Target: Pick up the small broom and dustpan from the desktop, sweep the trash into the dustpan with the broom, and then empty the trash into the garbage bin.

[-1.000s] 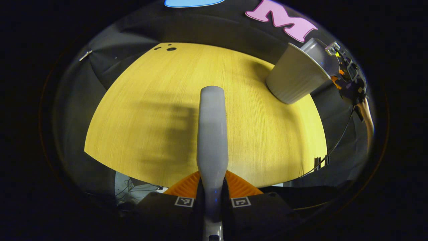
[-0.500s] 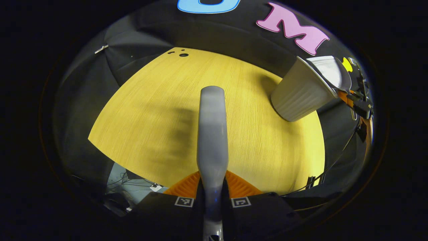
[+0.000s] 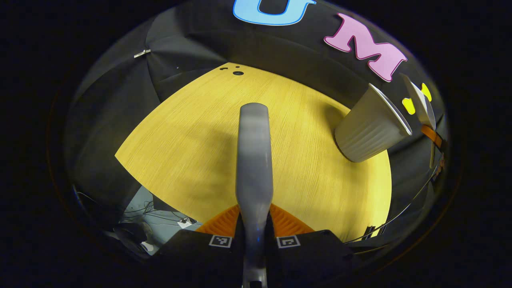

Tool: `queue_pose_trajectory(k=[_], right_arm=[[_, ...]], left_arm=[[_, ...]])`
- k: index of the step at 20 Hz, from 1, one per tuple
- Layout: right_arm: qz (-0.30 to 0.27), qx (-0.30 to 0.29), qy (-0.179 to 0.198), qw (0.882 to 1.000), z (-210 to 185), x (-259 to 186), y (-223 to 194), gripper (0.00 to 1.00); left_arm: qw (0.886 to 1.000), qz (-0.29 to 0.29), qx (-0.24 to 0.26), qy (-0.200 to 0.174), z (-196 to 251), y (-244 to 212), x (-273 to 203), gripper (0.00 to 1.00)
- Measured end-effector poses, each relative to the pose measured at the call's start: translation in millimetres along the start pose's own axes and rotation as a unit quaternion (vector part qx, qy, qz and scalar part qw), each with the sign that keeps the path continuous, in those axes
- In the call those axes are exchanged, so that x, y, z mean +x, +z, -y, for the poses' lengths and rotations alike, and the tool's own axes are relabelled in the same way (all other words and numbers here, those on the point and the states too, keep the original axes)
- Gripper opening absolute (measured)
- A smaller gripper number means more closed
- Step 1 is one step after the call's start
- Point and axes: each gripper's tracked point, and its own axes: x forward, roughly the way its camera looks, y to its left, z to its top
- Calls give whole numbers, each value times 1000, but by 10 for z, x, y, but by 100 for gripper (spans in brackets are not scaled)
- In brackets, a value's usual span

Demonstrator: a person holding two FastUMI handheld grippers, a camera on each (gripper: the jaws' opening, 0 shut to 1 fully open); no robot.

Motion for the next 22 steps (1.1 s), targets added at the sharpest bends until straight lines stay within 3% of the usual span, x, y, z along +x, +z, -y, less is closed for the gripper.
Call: queue_pose_trajectory(k=[6,14,20,22], right_arm=[[-6,18,-37,999,-377,-369,-86,33],[-44,102,-63,992,-1125,-918,-580,33],[-74,171,-17,982,-1846,-1177,-1083,33],[-103,166,-16,981,-2042,-1220,-1317,33]], left_arm=[[998,-10,57,-27,-398,247,113,26],[988,-11,140,-60,-931,342,383,26],[978,-50,196,-58,-1236,129,605,30],[975,-59,204,-58,-1270,103,665,26]])
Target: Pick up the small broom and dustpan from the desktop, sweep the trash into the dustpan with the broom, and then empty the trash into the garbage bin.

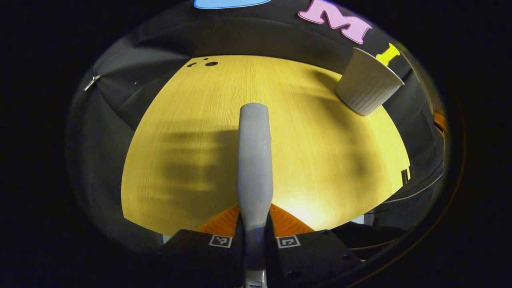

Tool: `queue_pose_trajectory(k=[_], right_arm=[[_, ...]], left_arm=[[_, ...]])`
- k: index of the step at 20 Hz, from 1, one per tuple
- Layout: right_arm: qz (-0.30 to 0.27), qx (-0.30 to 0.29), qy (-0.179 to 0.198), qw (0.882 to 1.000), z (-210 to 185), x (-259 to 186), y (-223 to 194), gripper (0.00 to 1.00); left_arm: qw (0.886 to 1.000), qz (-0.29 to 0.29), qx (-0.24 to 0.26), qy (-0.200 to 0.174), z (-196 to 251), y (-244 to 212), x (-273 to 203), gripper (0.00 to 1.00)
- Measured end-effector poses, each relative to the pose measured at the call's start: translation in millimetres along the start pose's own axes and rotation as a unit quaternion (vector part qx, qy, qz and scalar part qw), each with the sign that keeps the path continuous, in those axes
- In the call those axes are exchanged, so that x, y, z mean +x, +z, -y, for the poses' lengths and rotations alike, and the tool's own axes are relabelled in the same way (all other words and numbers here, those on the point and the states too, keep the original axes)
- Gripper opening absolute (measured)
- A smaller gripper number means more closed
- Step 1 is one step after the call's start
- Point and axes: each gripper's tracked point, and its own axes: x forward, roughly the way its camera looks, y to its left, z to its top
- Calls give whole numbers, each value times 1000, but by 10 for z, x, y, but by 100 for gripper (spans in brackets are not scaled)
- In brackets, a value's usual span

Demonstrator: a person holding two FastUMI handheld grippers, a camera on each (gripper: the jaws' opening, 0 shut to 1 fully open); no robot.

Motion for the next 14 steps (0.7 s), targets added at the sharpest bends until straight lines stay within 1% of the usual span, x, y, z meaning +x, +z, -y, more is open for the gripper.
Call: queue_pose_trajectory(k=[4,7,10,12,13,14], right_arm=[[-61,-20,5,998,-217,110,-545,33],[-125,-11,15,992,-398,354,-1061,33],[-190,3,27,981,-526,592,-1544,33],[-232,-14,20,972,-521,759,-1837,33],[-249,-22,18,968,-526,832,-1947,33],[-261,-26,19,965,-559,924,-2014,33]], left_arm=[[1000,-11,9,-5,-16,26,144,26],[1000,-23,10,-5,16,16,220,26],[999,-30,9,-6,54,60,304,27],[999,-34,14,-1,58,81,339,27],[999,-34,13,1,73,93,365,30],[999,-35,11,4,88,96,382,27]])
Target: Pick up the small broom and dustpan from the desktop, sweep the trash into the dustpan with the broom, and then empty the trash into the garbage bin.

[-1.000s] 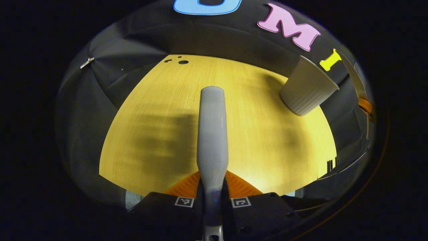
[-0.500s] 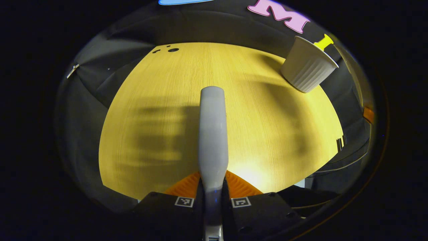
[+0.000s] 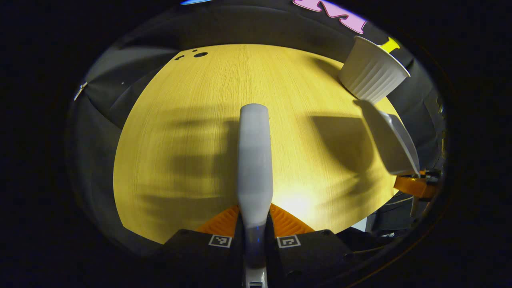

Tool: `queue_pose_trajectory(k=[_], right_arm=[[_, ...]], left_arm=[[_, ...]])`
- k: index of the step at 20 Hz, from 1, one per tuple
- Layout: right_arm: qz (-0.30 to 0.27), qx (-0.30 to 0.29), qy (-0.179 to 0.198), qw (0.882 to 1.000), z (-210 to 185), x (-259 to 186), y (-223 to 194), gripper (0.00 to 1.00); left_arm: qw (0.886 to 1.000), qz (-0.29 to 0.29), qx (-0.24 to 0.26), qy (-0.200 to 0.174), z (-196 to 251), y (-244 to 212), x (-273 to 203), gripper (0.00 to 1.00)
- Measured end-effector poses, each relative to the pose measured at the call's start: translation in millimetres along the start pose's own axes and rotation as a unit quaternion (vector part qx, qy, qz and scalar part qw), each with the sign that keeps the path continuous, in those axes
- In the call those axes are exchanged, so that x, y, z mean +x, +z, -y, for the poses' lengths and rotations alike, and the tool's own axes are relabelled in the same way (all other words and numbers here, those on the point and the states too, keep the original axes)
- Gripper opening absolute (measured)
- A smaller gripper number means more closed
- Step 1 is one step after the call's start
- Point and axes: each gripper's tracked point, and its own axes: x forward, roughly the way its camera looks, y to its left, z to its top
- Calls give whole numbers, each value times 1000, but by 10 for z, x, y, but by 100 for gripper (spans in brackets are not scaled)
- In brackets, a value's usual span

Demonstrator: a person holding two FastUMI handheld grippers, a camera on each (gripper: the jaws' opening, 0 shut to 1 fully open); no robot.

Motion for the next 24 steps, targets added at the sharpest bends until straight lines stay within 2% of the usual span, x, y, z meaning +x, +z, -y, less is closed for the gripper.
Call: queue_pose_trajectory(k=[2,4,6,7,8,10,11,14,15,16,17,18,19,20,21,22,24], right_arm=[[-14,-8,-4,1000,7,169,25,33],[-25,-5,-11,1000,-20,289,33,33],[-34,8,-10,999,-15,331,49,34],[-32,6,-14,999,-2,337,79,27],[-31,1,-19,999,9,353,54,34],[-34,-9,-30,999,6,370,49,34],[-38,-12,-31,999,10,376,50,34],[-48,-8,-26,999,28,387,31,37],[-47,-7,-22,999,21,375,45,45],[-45,-6,-20,999,-7,376,59,38],[-46,-3,-15,999,-29,394,72,38],[-48,0,-10,999,-56,383,47,55],[-48,4,-2,999,-92,368,55,35],[-45,7,6,999,-126,352,71,58],[-42,10,16,999,-166,323,79,66],[-37,10,21,999,-179,284,96,85],[-18,-6,21,1000,-147,219,126,100]], left_arm=[[1000,-5,-2,5,22,-2,26,30],[1000,-13,1,14,39,6,66,27],[1000,-13,11,20,57,24,68,31],[999,-13,14,26,70,17,46,27],[999,-13,15,29,89,6,5,27],[999,-19,18,34,107,-21,-1,31],[999,-20,20,35,112,1,10,29],[999,-15,24,31,167,11,-31,30],[999,-14,26,32,183,22,-57,32],[999,-14,27,33,185,18,-56,33],[999,-14,27,31,210,23,-61,32],[999,-14,25,30,230,22,-48,30],[999,-14,22,26,248,27,-57,36],[1000,-12,20,15,285,37,-74,42],[1000,-8,17,-1,345,40,-109,44],[1000,-1,13,-12,396,59,-158,46],[1000,16,16,-11,432,116,-258,81]])
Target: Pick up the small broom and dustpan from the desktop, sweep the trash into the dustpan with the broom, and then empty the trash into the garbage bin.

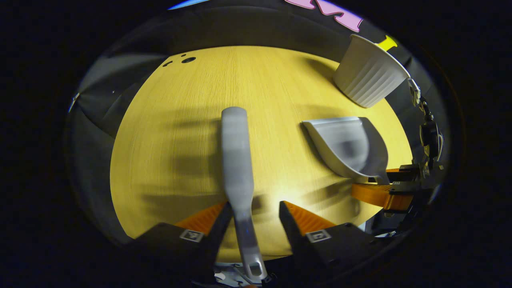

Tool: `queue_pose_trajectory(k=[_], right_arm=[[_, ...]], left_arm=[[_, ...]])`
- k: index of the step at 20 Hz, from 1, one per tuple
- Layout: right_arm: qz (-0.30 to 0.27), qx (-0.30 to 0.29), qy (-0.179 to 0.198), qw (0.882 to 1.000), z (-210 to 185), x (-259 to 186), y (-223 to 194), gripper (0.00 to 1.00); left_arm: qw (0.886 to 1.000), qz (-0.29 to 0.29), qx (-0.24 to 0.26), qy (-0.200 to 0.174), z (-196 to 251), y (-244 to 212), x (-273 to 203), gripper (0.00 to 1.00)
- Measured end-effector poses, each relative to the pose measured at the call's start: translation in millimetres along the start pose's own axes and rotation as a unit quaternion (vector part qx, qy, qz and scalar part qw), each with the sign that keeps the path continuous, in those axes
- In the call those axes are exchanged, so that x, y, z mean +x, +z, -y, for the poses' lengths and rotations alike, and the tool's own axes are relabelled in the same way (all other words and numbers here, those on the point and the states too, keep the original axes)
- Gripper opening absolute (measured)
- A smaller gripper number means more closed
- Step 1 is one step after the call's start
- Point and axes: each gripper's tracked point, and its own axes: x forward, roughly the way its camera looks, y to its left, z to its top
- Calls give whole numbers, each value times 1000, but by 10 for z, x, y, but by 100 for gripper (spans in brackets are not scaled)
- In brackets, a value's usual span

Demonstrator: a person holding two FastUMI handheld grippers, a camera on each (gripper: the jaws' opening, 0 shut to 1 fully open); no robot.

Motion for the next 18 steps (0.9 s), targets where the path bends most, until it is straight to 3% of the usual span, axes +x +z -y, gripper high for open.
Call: queue_pose_trajectory(k=[1,5,9,12,14,18], right_arm=[[14,-8,-3,1000,28,-70,13,100],[87,6,11,996,-17,-551,223,99],[185,14,2,983,10,-1061,657,99],[268,5,-12,963,0,-1442,996,99],[314,-27,-42,948,25,-1647,1173,99],[412,-73,-61,906,-197,-2171,1528,99]], left_arm=[[1000,4,7,12,-7,-30,-9,99],[998,52,24,31,138,61,-304,96],[987,154,26,31,337,461,-772,96],[968,248,27,32,425,878,-1180,96],[950,311,25,28,541,1158,-1472,96],[910,410,47,43,603,1537,-2063,96]])
